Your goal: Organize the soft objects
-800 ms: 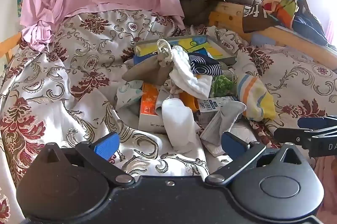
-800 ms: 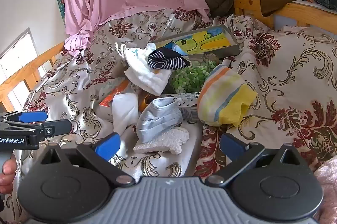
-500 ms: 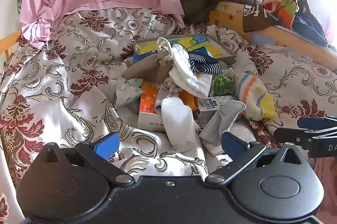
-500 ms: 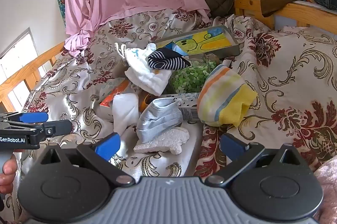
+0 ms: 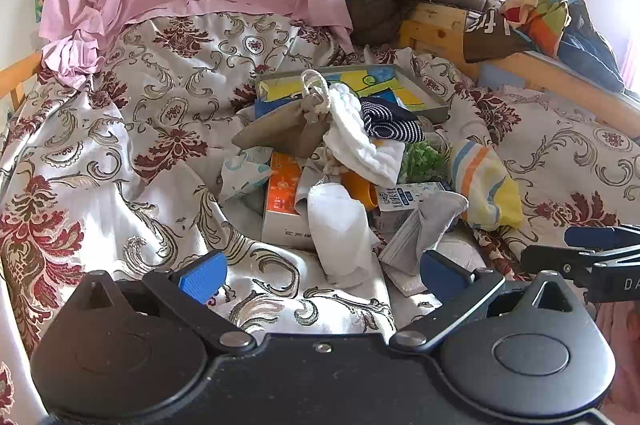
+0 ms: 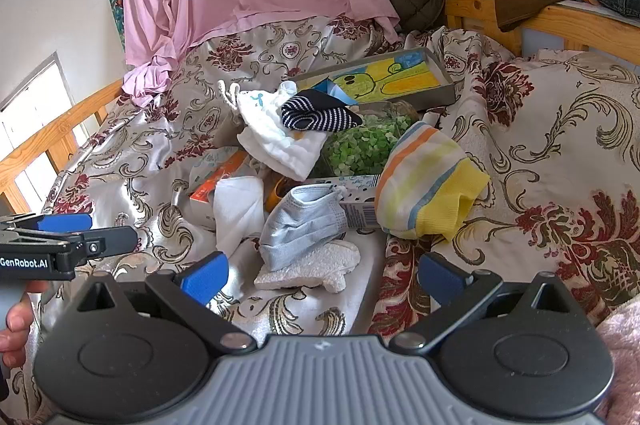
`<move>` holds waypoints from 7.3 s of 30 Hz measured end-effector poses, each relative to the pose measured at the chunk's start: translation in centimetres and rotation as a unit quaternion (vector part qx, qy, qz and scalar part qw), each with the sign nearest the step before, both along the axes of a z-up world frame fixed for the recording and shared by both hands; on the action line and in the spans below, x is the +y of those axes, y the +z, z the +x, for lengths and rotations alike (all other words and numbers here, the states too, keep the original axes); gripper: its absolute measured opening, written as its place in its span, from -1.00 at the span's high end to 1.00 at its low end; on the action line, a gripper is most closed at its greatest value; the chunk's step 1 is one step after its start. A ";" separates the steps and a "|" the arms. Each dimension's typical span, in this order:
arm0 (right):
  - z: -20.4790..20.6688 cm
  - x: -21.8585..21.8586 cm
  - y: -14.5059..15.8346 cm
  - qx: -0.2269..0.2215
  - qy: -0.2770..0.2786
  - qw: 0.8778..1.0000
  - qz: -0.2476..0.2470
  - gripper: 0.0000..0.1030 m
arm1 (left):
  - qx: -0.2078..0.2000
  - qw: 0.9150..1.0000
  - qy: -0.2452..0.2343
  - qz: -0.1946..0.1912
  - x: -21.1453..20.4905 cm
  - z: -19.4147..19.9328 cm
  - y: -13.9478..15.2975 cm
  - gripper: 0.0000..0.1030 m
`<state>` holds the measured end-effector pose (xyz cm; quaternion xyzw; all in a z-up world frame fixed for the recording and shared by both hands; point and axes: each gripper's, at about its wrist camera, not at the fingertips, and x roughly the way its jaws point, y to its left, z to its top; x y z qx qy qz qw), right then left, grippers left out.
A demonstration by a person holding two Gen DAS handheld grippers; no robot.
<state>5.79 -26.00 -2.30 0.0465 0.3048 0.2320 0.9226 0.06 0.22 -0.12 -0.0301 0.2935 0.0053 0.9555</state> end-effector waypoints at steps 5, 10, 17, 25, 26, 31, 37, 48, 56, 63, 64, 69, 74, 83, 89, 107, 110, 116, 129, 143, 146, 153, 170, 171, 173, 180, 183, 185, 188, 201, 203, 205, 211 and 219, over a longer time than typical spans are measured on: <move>0.0 0.0 0.0 0.001 0.000 1.000 0.000 -1.00 | 0.000 1.000 -0.001 0.002 0.0 0.0 0.0 -0.99; 0.0 0.1 0.0 0.001 0.001 1.000 0.000 -1.00 | 0.003 1.000 0.000 -0.005 0.2 0.0 0.0 -0.99; 0.1 0.0 0.1 0.001 0.000 1.000 0.000 -1.00 | 0.003 1.000 -0.005 -0.001 0.0 0.0 0.0 -0.99; 0.1 0.1 -0.1 0.002 -0.001 1.000 -0.001 -1.00 | 0.004 1.000 -0.007 0.000 0.1 0.0 0.0 -0.99; 0.1 0.1 0.0 0.002 0.000 1.000 -0.001 -1.00 | 0.004 1.000 -0.007 0.000 0.1 0.0 0.0 -0.99; 0.0 0.1 0.0 0.003 -0.001 1.000 0.000 -1.00 | 0.007 1.000 -0.007 0.000 0.0 0.1 0.0 -0.99; 0.1 0.1 0.0 0.003 -0.001 1.000 0.000 -1.00 | 0.007 1.000 -0.012 0.005 -0.2 0.1 -0.1 -0.99; 0.1 0.1 -0.1 0.003 -0.001 1.000 -0.001 -1.00 | 0.005 1.000 -0.010 0.005 -0.1 0.1 -0.1 -0.99; 0.1 0.2 0.0 0.004 0.000 1.000 -0.001 -1.00 | 0.005 1.000 -0.010 0.005 -0.1 0.0 -0.1 -0.99; 0.1 0.1 0.0 0.004 0.000 1.000 -0.001 -1.00 | 0.004 1.000 -0.010 0.004 -0.1 0.0 -0.1 -0.99; 0.1 0.1 0.0 0.004 0.000 1.000 -0.001 -1.00 | 0.004 1.000 -0.010 0.005 -0.1 0.0 -0.1 -0.99; 0.1 0.2 0.0 0.004 0.000 1.000 -0.002 -1.00 | 0.004 1.000 -0.010 0.005 -0.1 0.0 -0.2 -0.99; 0.1 0.3 0.0 0.006 0.002 1.000 -0.003 -1.00 | 0.004 1.000 -0.009 0.005 -0.1 0.0 -0.2 -0.99; 2.0 1.6 0.5 0.023 0.056 0.998 -0.007 -1.00 | 0.018 0.998 0.020 -0.056 1.6 1.3 0.2 -0.98; 4.5 2.9 1.2 0.011 0.111 0.993 -0.040 -1.00 | 0.019 0.993 0.030 -0.116 3.2 4.0 0.3 -0.98; 13.0 3.5 -2.0 0.048 0.147 0.988 -0.003 -0.97 | 0.091 0.974 0.019 -0.206 4.5 12.4 -4.7 -0.98; 13.5 3.6 -2.8 0.074 0.155 0.985 0.008 -0.84 | 0.107 0.972 0.025 -0.210 4.2 13.3 -5.6 -0.98; 13.6 4.0 -3.6 0.089 0.166 0.982 0.007 -0.83 | 0.123 0.970 0.020 -0.210 3.2 14.4 -6.8 -0.98; 14.5 4.9 -5.6 0.115 0.161 0.980 0.016 -0.62 | 0.149 0.967 0.039 -0.205 2.3 14.8 -7.9 -0.15; 13.3 5.7 -4.5 0.070 0.169 0.983 0.000 -0.29 | 0.133 0.970 0.021 -0.201 1.4 13.0 -7.9 0.64; 13.2 5.5 -4.2 0.061 0.170 0.984 0.001 -0.19 | 0.122 0.974 0.000 -0.190 1.0 11.8 -7.2 0.68; 13.7 6.2 -5.1 0.081 0.175 0.981 -0.020 -0.23 | 0.110 0.981 -0.017 -0.161 0.1 10.9 -7.1 0.69; 10.4 6.4 -3.3 0.023 0.197 0.979 -0.056 0.51 | 0.065 0.987 -0.031 -0.147 -0.7 8.7 -4.5 0.69; 10.1 6.2 -3.0 0.018 0.197 0.979 -0.052 0.53 | 0.060 0.987 -0.031 -0.145 -0.7 8.6 -4.2 0.69; 9.8 5.9 -2.4 0.007 0.196 0.980 -0.042 0.54 | 0.043 0.988 -0.030 -0.143 -0.5 8.4 -3.4 0.69; 9.4 4.3 -0.3 -0.035 0.180 0.983 0.002 0.54 | 0.008 0.989 -0.020 -0.145 -0.1 8.6 -1.5 0.69; 9.8 3.5 0.4 -0.042 0.165 0.985 0.023 0.53 | 0.001 0.989 -0.020 -0.148 -0.1 9.3 -0.8 0.69; 10.1 2.8 1.0 -0.055 0.151 0.986 0.036 0.53 | -0.005 0.989 -0.021 -0.144 -0.2 9.7 -0.3 0.69; 11.2 1.4 2.7 -0.085 0.125 0.986 0.070 0.53 | -0.014 0.989 -0.022 -0.142 -0.1 10.8 0.9 0.69; 27.3 1.0 6.0 -0.166 0.043 0.977 0.129 0.50 | -0.014 0.992 -0.042 -0.117 -2.0 23.6 6.2 0.68; 29.6 0.9 5.2 -0.156 0.016 0.981 0.110 0.50 | -0.014 0.993 -0.042 -0.113 -2.3 26.5 6.4 0.68; 30.6 0.8 4.1 -0.161 0.007 0.984 0.080 0.50 | -0.010 0.994 -0.036 -0.107 -2.7 29.4 6.3 0.68; 34.5 -1.3 2.0 -0.129 -0.028 0.988 0.086 0.50 | 0.022 0.993 -0.031 -0.114 -4.8 37.6 4.7 0.68; 36.7 -2.1 0.0 -0.096 -0.047 0.992 0.070 0.49 | 0.062 0.988 -0.016 -0.139 -6.4 44.0 0.2 0.68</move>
